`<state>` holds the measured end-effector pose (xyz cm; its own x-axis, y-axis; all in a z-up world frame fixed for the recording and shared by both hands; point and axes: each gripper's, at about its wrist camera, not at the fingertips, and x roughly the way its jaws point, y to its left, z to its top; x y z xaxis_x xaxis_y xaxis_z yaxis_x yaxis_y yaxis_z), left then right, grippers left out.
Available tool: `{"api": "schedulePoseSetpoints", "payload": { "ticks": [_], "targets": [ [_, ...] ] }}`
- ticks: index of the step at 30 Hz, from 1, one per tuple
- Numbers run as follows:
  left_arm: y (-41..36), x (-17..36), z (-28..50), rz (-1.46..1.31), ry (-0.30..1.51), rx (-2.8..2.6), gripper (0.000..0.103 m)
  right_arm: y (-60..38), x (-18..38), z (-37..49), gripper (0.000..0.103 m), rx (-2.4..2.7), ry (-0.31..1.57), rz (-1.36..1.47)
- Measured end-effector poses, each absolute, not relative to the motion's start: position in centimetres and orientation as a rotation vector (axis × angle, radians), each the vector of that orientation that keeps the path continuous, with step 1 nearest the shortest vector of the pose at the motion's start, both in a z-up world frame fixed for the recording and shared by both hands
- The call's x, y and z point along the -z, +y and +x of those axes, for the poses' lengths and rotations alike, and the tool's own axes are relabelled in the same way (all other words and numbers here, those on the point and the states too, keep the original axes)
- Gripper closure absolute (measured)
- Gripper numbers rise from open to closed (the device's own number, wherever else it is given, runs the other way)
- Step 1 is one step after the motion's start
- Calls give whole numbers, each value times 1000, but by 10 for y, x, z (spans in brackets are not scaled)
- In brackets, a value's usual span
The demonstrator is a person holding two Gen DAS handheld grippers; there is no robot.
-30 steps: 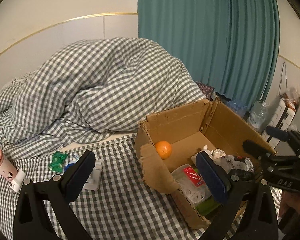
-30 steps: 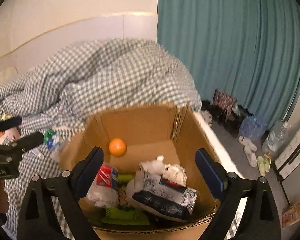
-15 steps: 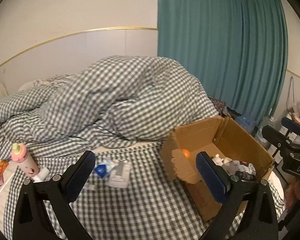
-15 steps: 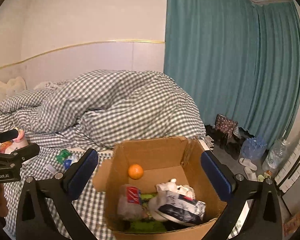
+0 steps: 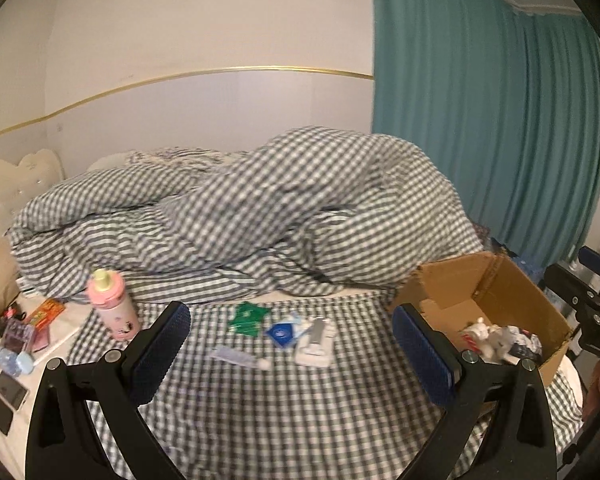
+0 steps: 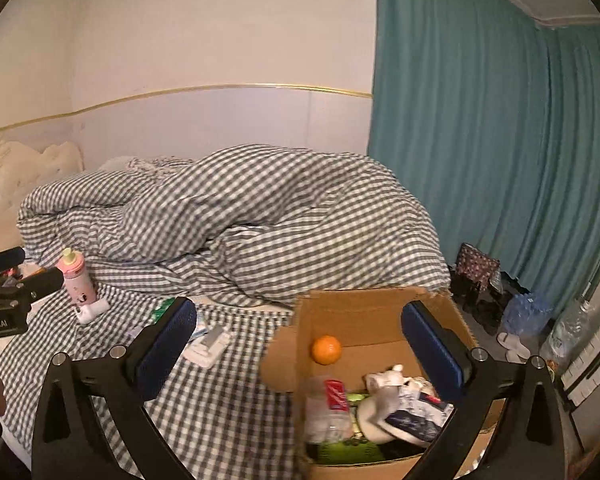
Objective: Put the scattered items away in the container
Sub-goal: 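Move both tools back from the box toward the items on the bed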
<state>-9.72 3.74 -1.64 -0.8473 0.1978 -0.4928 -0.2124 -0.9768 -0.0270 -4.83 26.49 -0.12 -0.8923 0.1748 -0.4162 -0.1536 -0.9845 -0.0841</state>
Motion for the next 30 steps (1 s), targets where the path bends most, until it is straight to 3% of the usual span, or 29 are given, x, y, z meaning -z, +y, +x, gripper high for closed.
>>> {"api": "schedulePoseSetpoints", "payload": {
  "ticks": [16, 30],
  "targets": [
    [-52, 19, -112, -804, 13, -2960, 0, 198, 8, -83, 0, -2997, -114, -704],
    [-86, 68, -141, -939, 88, -2918, 0, 161, 59, -134, 0, -3024, -166, -930]
  ]
}}
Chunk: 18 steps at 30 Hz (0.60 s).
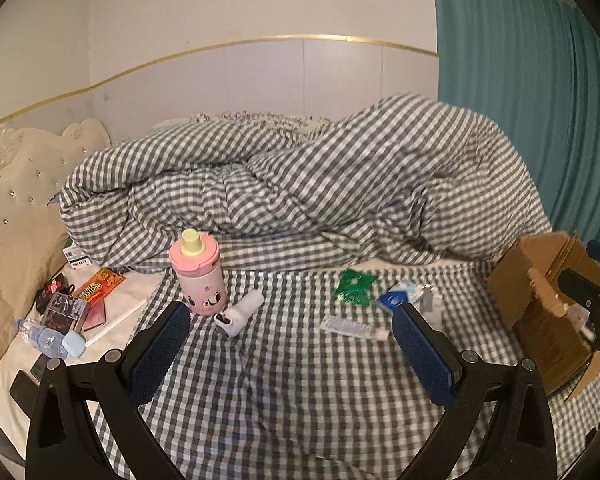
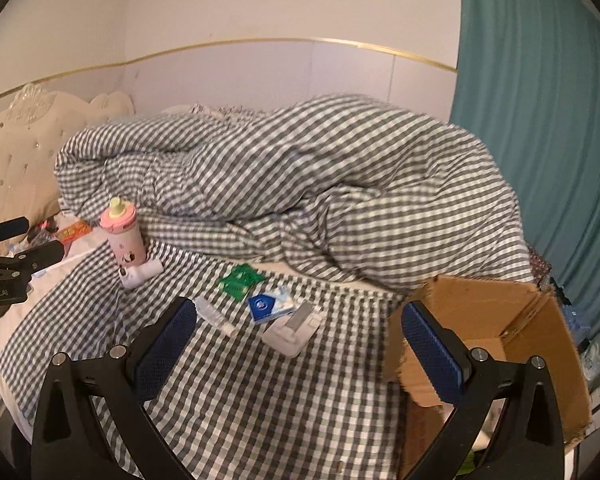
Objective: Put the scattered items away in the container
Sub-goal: 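Move both tools back from the box toward the items on the bed, then reach the left tool to the white plug adapter while the right tool approaches the toothpaste tube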
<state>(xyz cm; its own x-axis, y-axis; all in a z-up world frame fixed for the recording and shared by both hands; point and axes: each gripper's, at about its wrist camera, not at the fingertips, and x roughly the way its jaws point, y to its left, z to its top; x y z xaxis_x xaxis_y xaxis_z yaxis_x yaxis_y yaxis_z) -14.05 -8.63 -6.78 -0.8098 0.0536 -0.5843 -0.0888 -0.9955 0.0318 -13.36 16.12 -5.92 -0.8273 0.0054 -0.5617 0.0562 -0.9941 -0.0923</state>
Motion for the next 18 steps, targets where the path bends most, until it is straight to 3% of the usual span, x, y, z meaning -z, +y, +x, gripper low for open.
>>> {"api": "schedulePoseSetpoints", "payload": {
  "ticks": [18],
  "targets": [
    [-161, 166, -222, -1179, 247, -2732, 0, 131, 125, -199, 0, 2806, 186, 1085]
  ]
}}
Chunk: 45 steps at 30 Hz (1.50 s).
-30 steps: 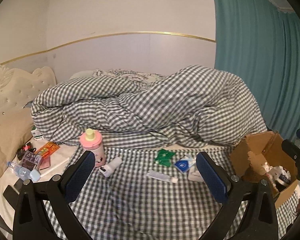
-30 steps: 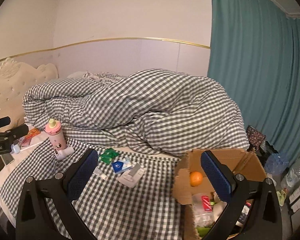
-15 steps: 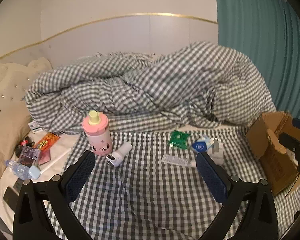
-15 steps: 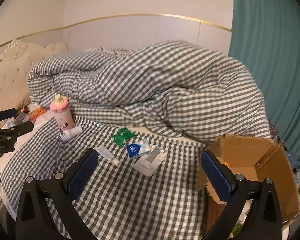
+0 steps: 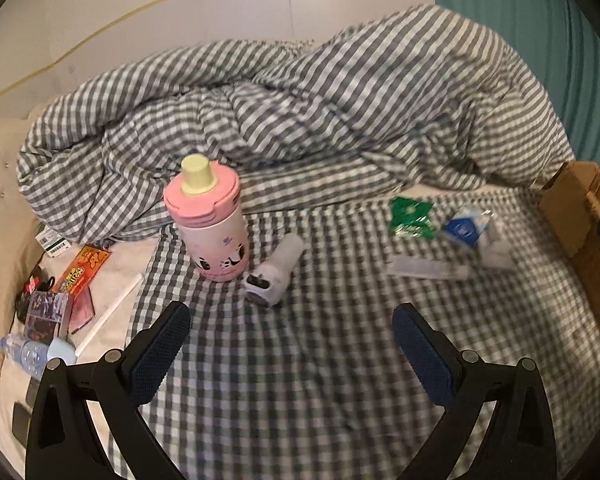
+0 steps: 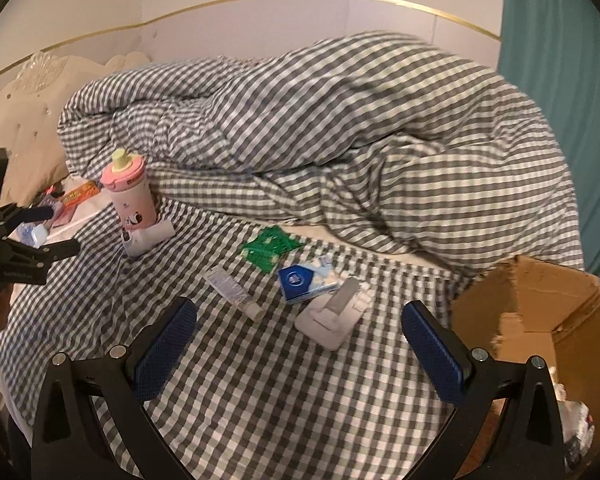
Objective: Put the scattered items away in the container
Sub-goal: 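Reach the left tool to the white plug adapter while the right tool approaches the toothpaste tube, then grasp the plug adapter with the left tool while the right tool grasps the toothpaste tube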
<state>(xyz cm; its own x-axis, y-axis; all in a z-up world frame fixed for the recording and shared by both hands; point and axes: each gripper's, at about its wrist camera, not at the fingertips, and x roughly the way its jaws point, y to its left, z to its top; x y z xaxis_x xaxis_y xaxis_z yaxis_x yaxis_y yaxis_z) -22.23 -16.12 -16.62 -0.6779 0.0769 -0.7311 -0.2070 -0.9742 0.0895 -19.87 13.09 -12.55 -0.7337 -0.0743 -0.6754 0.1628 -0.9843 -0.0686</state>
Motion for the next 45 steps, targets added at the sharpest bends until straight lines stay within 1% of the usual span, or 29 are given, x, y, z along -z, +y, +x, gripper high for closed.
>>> {"api": "schedulePoseSetpoints", "payload": {
  "ticks": [5, 9, 16, 19, 22, 23, 24, 25, 26, 30, 37, 45],
  "targets": [
    [-176, 197, -249, -1204, 263, -2620, 0, 114, 142, -214, 0, 2730, 226, 1100],
    [-180, 219, -269, -1208, 301, -2552, 0, 100, 159, -225, 0, 2694, 315, 1127],
    [-190, 254, -311, -1255, 271, -2431, 8, 90, 182, -239, 0, 2633, 362, 1175],
    [-189, 265, -324, -1270, 285, -2401, 15, 89, 189, -246, 0, 2614, 372, 1192],
    [-187, 275, -334, -1286, 277, -2372, 25, 88, 196, -253, 0, 2588, 373, 1192],
    [-186, 278, -337, -1293, 275, -2370, 33, 87, 199, -256, 0, 2575, 379, 1192],
    [-186, 281, -339, -1300, 271, -2369, 43, 86, 202, -259, 0, 2562, 385, 1192],
    [-185, 283, -341, -1305, 265, -2380, 48, 85, 204, -262, 0, 2547, 387, 1189],
    [-186, 284, -342, -1307, 259, -2392, 56, 84, 206, -265, 0, 2530, 384, 1185],
    [-193, 284, -343, -1322, 131, -2434, 56, 81, 216, -277, 1, 2481, 375, 1162],
    [-192, 277, -328, -1305, 139, -2512, 56, 73, 229, -292, 1, 2408, 410, 1141],
    [-193, 246, -295, -1287, 104, -2650, 57, 62, 240, -309, 3, 2318, 489, 1135]
  ]
}}
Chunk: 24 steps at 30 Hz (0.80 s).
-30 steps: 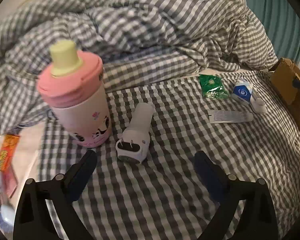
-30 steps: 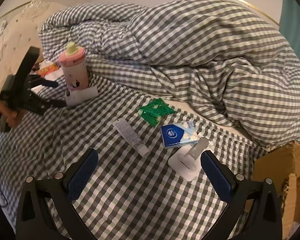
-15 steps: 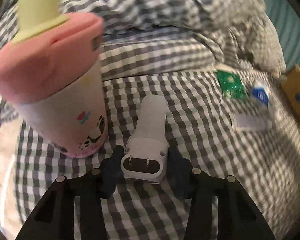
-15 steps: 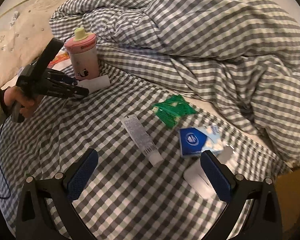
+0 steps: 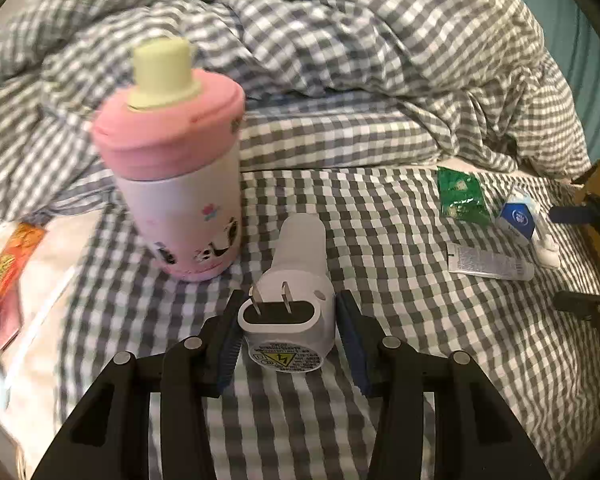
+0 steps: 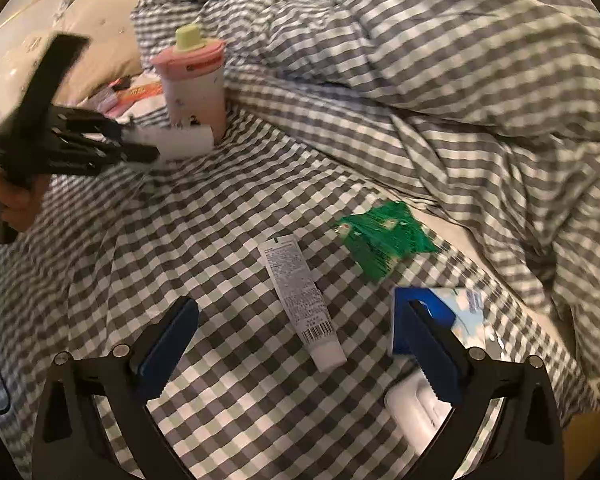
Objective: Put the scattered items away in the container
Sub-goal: 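Grasp the plug adapter with the left tool while the right tool grasps the toothpaste tube, then carry the plug adapter and toothpaste tube with both tools over the box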
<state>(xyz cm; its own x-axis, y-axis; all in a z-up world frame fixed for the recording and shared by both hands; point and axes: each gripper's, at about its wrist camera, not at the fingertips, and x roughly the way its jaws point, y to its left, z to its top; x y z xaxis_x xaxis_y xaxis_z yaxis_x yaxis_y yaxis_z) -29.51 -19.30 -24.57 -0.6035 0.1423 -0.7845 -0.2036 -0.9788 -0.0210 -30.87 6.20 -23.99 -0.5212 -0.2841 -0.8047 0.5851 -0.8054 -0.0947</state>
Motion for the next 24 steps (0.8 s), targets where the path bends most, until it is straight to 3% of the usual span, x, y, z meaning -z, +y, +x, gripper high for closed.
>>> {"api": "schedulePoseSetpoints", "payload": {
  "ticks": [11, 16, 24],
  "targets": [
    [-202, 194, -241, -1290, -131, -2837, 57, 58, 256, -332, 12, 2254, 511, 1206],
    [-204, 174, -216, -1258, -205, -2870, 57, 53, 277, -345, 51, 2209, 585, 1317],
    [-202, 158, -194, -1237, -266, -2892, 57, 58, 291, -353, 53, 2165, 555, 1368]
  ]
}}
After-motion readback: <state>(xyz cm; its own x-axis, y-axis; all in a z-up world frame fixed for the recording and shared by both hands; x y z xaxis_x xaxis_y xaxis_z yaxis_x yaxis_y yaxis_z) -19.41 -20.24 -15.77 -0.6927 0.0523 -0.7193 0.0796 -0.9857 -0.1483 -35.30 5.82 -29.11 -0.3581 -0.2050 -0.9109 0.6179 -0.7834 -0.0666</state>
